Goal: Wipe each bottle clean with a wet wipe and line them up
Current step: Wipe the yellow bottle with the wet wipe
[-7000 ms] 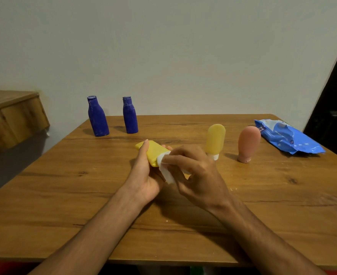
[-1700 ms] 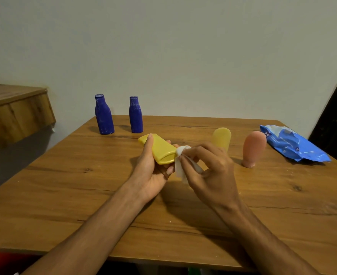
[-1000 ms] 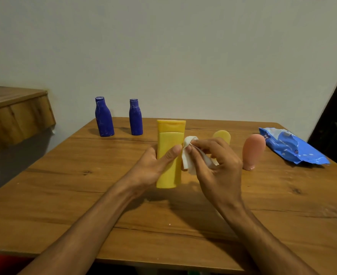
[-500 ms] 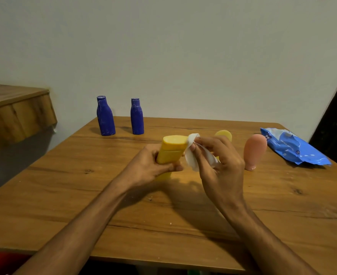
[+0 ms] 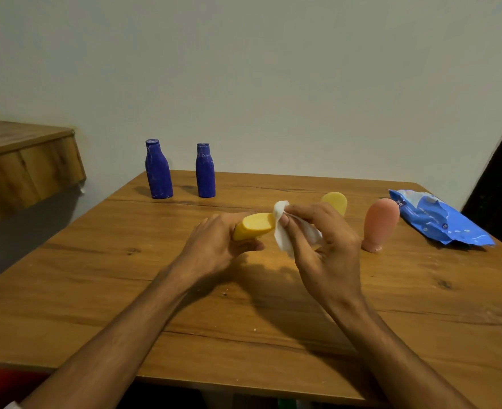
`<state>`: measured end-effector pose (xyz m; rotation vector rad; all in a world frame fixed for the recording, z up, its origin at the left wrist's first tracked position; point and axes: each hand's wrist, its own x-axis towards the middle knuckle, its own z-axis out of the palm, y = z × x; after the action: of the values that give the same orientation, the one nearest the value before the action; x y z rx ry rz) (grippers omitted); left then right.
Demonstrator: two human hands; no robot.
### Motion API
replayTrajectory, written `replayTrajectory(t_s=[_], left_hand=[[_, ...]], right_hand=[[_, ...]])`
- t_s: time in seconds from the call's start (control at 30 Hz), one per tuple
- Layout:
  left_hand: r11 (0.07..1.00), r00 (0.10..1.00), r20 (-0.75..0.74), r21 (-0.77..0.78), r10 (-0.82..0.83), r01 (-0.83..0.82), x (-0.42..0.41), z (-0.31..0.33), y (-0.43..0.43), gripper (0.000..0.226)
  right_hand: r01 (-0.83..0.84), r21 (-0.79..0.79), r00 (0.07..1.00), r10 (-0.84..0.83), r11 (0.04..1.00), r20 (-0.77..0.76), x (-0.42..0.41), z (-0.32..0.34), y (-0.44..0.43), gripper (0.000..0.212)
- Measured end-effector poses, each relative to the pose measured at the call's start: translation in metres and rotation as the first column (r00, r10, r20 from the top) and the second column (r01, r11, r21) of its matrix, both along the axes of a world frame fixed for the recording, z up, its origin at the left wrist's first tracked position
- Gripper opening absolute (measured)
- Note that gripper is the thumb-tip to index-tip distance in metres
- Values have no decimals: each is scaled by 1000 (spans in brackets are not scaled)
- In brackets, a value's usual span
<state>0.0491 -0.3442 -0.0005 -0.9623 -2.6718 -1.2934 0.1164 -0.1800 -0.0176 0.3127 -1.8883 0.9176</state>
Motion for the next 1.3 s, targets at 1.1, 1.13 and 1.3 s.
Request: replayTrajectory(t_s=[1.1, 1.13, 1.3], left_hand=[[917, 974, -203, -361, 98, -168, 20, 14, 5, 38], [912, 976, -189, -370, 112, -177, 19, 14, 6, 40], [898, 976, -178, -397, 128, -190, 17, 12, 6, 48]], right_hand=[[-29, 161, 999, 23, 987, 40, -6, -4, -2, 25], [-61, 191, 998, 58, 980, 25, -5, -5, -5, 24], [-94, 292, 995, 101, 952, -11, -1, -5, -9, 25]])
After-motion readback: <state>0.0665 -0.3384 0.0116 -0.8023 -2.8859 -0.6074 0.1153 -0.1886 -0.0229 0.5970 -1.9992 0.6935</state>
